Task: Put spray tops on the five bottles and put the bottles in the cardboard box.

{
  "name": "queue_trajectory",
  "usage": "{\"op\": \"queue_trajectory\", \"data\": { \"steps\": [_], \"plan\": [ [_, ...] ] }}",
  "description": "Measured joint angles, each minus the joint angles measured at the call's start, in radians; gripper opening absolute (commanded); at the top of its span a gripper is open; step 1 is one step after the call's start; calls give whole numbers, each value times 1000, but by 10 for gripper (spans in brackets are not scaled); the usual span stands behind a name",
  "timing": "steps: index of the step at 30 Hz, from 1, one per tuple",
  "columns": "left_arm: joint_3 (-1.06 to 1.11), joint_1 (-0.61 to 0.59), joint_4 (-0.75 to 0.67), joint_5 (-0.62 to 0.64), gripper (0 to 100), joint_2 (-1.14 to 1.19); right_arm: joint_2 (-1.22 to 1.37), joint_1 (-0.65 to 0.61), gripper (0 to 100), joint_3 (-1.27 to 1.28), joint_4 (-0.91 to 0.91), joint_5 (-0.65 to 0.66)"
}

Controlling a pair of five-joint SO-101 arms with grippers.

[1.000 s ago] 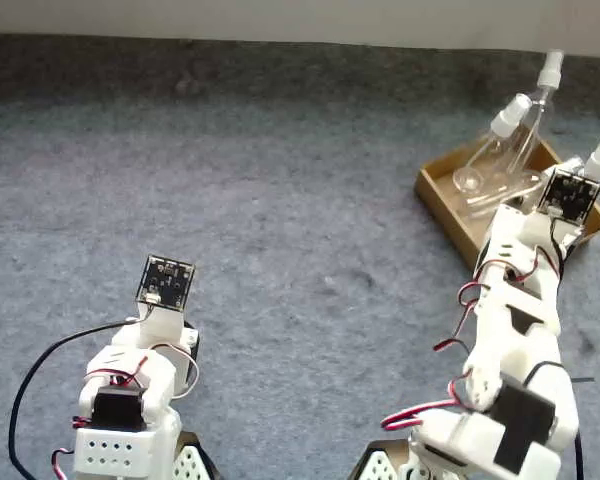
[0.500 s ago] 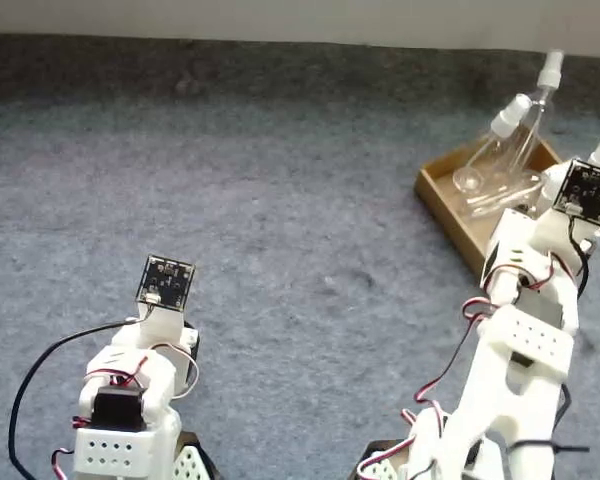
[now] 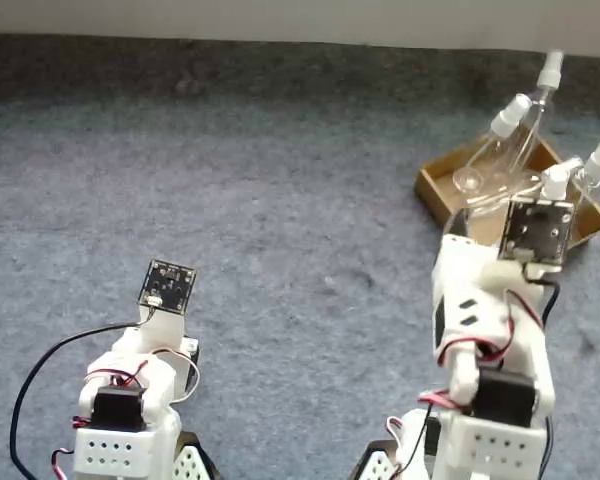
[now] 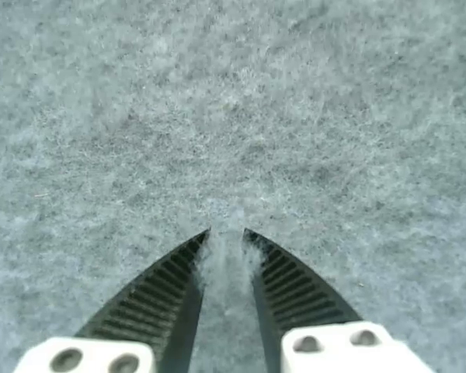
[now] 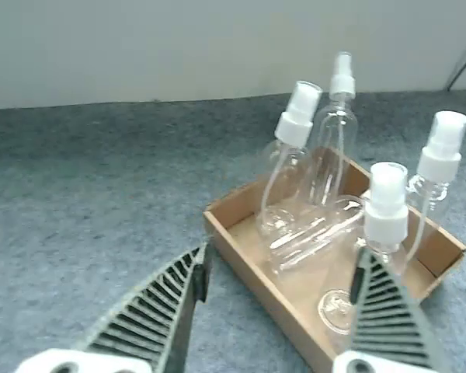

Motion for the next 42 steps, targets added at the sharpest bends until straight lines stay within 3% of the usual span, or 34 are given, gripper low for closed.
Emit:
{"op": "queue_trajectory", "data": {
  "steps": [6, 14, 20, 31, 42],
  "plan": [
    [11, -6, -15, 0, 34, 0, -178, -117, 70, 0, 110, 0],
    [11, -204, -23, 5, 34, 0, -305, -199, 70, 0, 311, 0],
    [11, -213, -23, 48, 34, 0, -347, -235, 70, 0, 393, 0],
    [11, -2, -23, 58, 34, 0, -351, -236, 70, 121, 410, 0],
    [12, 17, -23, 58, 34, 0, -351, -236, 43, 370, 325, 3]
  ]
}}
